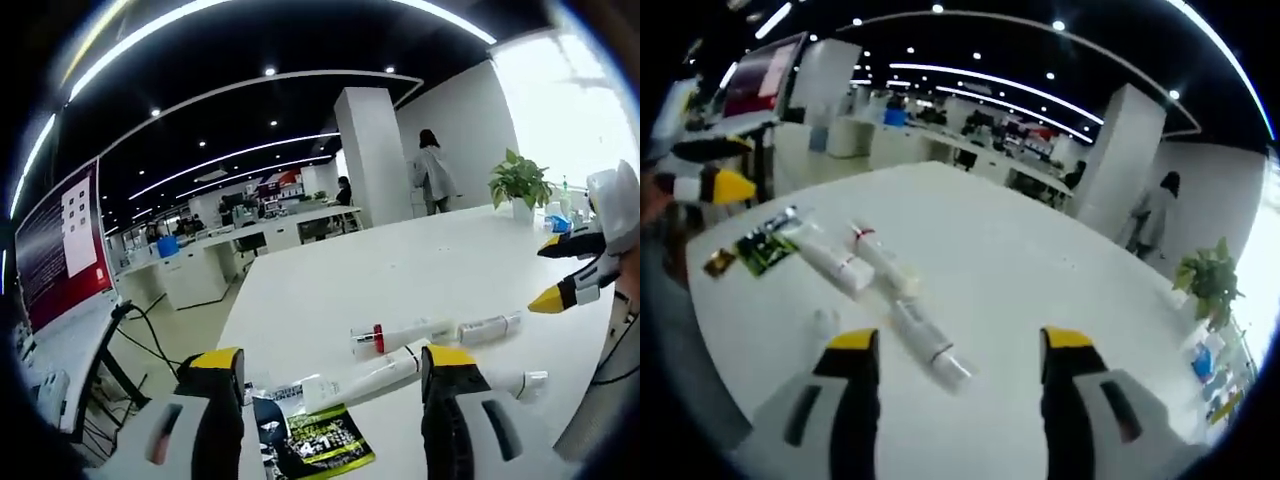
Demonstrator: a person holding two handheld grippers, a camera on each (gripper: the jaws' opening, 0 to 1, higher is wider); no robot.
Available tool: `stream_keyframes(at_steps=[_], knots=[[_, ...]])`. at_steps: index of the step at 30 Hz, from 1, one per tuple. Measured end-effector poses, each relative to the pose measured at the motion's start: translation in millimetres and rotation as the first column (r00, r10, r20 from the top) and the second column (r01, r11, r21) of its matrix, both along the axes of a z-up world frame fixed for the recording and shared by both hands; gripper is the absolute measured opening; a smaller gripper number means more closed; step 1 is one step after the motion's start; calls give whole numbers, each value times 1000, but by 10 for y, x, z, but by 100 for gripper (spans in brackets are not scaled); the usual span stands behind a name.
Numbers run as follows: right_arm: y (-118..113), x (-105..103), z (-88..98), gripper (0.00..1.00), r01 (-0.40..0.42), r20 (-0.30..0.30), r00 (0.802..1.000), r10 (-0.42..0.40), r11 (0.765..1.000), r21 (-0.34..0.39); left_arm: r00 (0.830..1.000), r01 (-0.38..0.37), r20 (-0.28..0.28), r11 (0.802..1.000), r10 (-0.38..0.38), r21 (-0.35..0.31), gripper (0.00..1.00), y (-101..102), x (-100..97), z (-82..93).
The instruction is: Arrange the skincare products in the storage area until every visible bottle or jar stands upright without overlapping.
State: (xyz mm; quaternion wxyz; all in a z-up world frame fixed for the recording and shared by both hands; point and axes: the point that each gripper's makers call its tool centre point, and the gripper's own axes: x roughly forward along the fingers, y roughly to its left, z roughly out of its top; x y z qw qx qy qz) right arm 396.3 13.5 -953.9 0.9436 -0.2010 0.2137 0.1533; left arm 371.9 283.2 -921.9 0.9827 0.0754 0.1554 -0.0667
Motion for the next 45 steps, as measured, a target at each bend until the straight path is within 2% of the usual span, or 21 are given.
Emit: stream_keyframes(at_steps=[9,18,21,24,32,38,42,45], knots=[[-15,33,-33,63,7,-4,1000,-7,1000,-22,999,37,25,997,-38,68,75,-68,8,36],[-50,55,-29,63,14,8,1000,-13,998,-61,998,58,22,996,-60,72,75,-103,22,28],[-45,64,41,62,4,52,999,3,993,-121,998,62,22,994,-64,85,75,-104,22,19],[6,55,75,62,-17,76,997,29,988,-150,998,62,21,993,-64,96,75,-103,20,13],[-13,59,66,62,-21,80,996,37,983,-184,998,63,22,994,-66,90,75,-105,15,17],[-42,74,66,62,-16,91,995,36,976,-217,997,69,23,996,-71,60,75,-134,12,33],[-87,87,70,62,-3,98,995,27,970,-241,995,99,17,995,-99,34,75,-227,-4,30],[-146,103,68,62,18,95,995,5,973,-232,992,129,-2,991,-129,27,74,-311,-30,-11]])
